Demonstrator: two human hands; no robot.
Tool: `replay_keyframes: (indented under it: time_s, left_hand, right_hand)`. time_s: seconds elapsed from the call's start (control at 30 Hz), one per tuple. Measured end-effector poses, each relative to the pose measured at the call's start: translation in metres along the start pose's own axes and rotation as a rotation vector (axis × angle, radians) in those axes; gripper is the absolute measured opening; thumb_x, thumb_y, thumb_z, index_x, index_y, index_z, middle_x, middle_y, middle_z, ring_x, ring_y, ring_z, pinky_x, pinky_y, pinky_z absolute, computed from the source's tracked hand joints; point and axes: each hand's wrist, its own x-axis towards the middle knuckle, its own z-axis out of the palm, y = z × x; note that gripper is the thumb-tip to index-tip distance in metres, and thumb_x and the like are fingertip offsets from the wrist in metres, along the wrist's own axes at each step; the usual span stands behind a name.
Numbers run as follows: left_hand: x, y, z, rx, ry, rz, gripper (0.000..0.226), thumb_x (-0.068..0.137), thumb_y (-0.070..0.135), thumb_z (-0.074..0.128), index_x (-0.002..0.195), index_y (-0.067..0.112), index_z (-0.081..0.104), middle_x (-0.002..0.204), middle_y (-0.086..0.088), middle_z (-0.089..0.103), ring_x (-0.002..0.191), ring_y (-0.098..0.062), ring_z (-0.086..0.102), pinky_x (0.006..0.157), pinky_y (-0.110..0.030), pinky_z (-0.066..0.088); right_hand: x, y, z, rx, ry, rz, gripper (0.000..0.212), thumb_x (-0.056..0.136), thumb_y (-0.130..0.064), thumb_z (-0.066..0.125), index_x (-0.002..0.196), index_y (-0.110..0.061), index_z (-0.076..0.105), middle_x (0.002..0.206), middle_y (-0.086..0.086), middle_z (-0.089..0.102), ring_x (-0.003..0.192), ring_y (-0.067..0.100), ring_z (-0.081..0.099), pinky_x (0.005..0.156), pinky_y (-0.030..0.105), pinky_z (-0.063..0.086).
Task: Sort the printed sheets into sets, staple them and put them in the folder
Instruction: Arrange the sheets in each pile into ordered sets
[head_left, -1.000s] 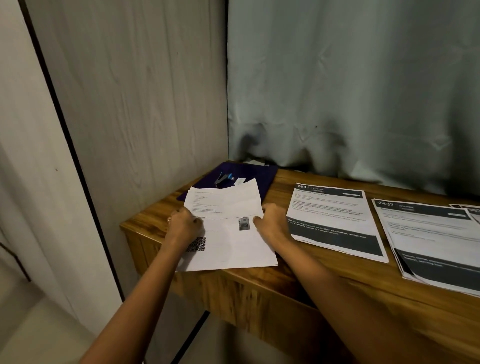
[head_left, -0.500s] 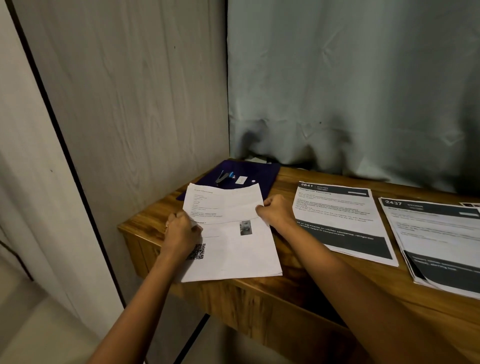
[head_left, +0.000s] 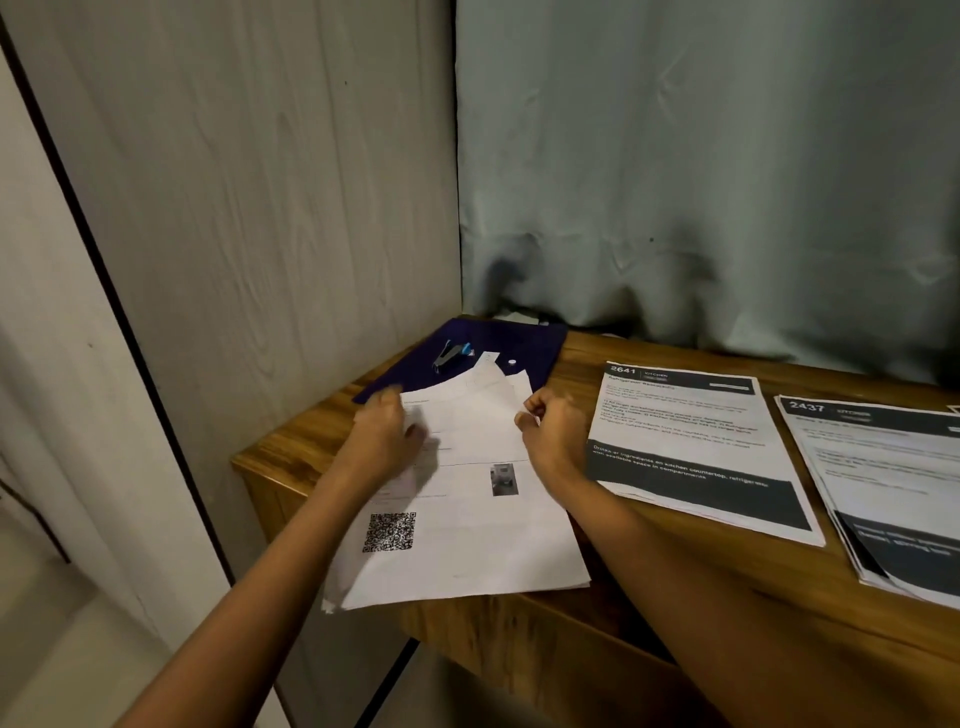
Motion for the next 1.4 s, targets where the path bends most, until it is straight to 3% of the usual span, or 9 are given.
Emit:
replay_keyframes:
  time_s: [0.13,0.27,0.33,0.43,0.57,0.8,1.0,1.2,1.4]
  left_hand:
    - [0.037,0.01,0.004,-0.244,0.014,0.105,0.056,0.096,0.011,0.051,0.148,0.011,0.03,0.151,-0.011,0.035,0.139,-0.028,0.034,0.114,-0.042,0.031]
    - [0.041,0.01,0.026,-0.342,-0.036,0.17,0.043,0.104,0.033,0.031,0.146,0.025,0.035,0.157,-0.003,0.024,0.148,-0.023,0.009,0.12,-0.047,0.01]
    - [0.039,0.007,0.036,-0.431,0.006,0.126,0.041,0.104,0.04,0.024,0.131,0.032,0.054,0.153,-0.004,0.034,0.147,-0.024,0.013,0.119,-0.05,0.009]
    - [0.04,0.004,0.044,-0.524,0.06,0.002,0.045,0.101,0.049,0.027,0.093,0.036,0.069,0.136,-0.015,0.054,0.135,-0.032,0.037,0.111,-0.056,0.027]
    - [0.041,0.004,0.046,-0.484,0.093,-0.006,0.038,0.102,0.036,0.038,0.106,0.019,0.072,0.139,-0.013,0.051,0.14,-0.027,0.031,0.118,-0.043,0.016]
    - [0.044,-0.002,0.049,-0.455,0.125,0.094,0.035,0.102,0.032,0.041,0.122,0.016,0.065,0.137,-0.006,0.055,0.141,-0.022,0.03,0.116,-0.034,0.001]
    - [0.048,-0.004,0.05,-0.444,0.098,0.09,0.041,0.102,0.036,0.037,0.139,0.02,0.049,0.148,-0.007,0.042,0.144,-0.021,0.024,0.121,-0.045,0.0]
    - [0.046,-0.002,0.048,-0.415,0.097,0.105,0.046,0.103,0.038,0.031,0.148,0.027,0.033,0.154,-0.007,0.032,0.146,-0.027,0.02,0.12,-0.05,0.004]
    - [0.043,0.0,0.044,-0.491,0.105,0.184,0.041,0.103,0.039,0.024,0.138,0.033,0.044,0.154,-0.002,0.033,0.147,-0.021,0.016,0.119,-0.049,-0.005]
  right_hand:
    - [-0.001,0.0,0.001,-0.074,-0.012,-0.091,0.016,0.087,0.001,0.059,0.088,-0.014,0.063,0.088,0.006,0.063,0.089,0.026,0.057,0.074,0.038,0.053]
    - [-0.002,0.0,-0.003,-0.017,-0.032,-0.155,0.031,0.081,0.011,0.056,0.081,-0.019,0.06,0.085,-0.001,0.061,0.09,0.023,0.055,0.071,0.035,0.051]
    - [-0.003,0.001,-0.004,0.019,-0.05,-0.141,0.037,0.078,0.013,0.058,0.079,-0.024,0.06,0.089,-0.003,0.061,0.094,0.019,0.054,0.071,0.025,0.049]
    - [-0.002,0.005,-0.004,0.112,-0.062,-0.082,0.03,0.078,0.006,0.064,0.084,-0.024,0.062,0.1,-0.001,0.062,0.101,0.018,0.052,0.074,0.015,0.047]
    - [0.007,0.005,-0.004,0.127,-0.099,0.035,0.045,0.078,-0.017,0.072,0.121,-0.018,0.059,0.125,0.004,0.056,0.118,0.024,0.049,0.099,0.041,0.046]
    - [0.008,0.004,-0.005,0.023,-0.195,0.066,0.058,0.081,-0.02,0.069,0.136,-0.013,0.051,0.136,0.008,0.05,0.127,0.027,0.042,0.103,0.036,0.04]
    - [0.007,0.005,-0.005,0.15,-0.136,0.051,0.054,0.075,-0.013,0.074,0.126,-0.018,0.057,0.127,0.004,0.057,0.117,0.025,0.051,0.096,0.042,0.049]
    - [0.008,0.005,-0.004,0.241,-0.099,0.01,0.036,0.075,-0.002,0.074,0.094,-0.028,0.059,0.106,0.002,0.064,0.101,0.018,0.058,0.079,0.03,0.055]
    - [0.007,0.006,-0.006,0.241,-0.16,-0.076,0.045,0.074,0.014,0.066,0.068,-0.031,0.061,0.094,-0.005,0.068,0.093,0.011,0.062,0.064,0.016,0.052]
